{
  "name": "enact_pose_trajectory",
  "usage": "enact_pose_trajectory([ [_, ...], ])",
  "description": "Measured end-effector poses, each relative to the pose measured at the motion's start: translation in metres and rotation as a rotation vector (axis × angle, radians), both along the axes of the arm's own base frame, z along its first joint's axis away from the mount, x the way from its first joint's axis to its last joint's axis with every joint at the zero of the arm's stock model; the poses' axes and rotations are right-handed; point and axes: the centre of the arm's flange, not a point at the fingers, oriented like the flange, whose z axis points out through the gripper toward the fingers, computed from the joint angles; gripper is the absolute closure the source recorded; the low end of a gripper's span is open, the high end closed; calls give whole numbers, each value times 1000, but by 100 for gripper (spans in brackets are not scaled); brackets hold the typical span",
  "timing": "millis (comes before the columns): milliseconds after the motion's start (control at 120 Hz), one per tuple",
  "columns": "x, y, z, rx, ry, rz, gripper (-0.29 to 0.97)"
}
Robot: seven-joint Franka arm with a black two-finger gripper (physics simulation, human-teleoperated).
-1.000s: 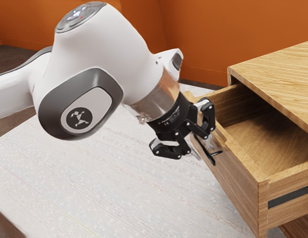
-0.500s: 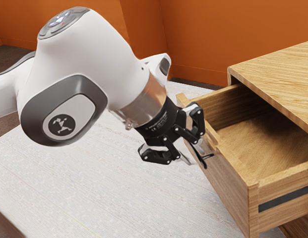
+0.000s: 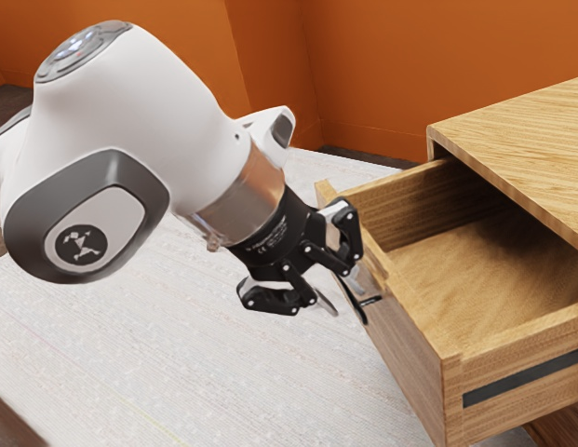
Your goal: Pull the drawer handle with one arm to open the drawer
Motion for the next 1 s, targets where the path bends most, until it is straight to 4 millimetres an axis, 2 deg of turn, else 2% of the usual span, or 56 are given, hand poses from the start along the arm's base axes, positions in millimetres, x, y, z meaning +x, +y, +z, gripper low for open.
enact_pose_trajectory([
  [467, -16, 15, -3, -8, 2, 5, 57],
  [1000, -26, 30, -7, -22, 6, 18, 56],
])
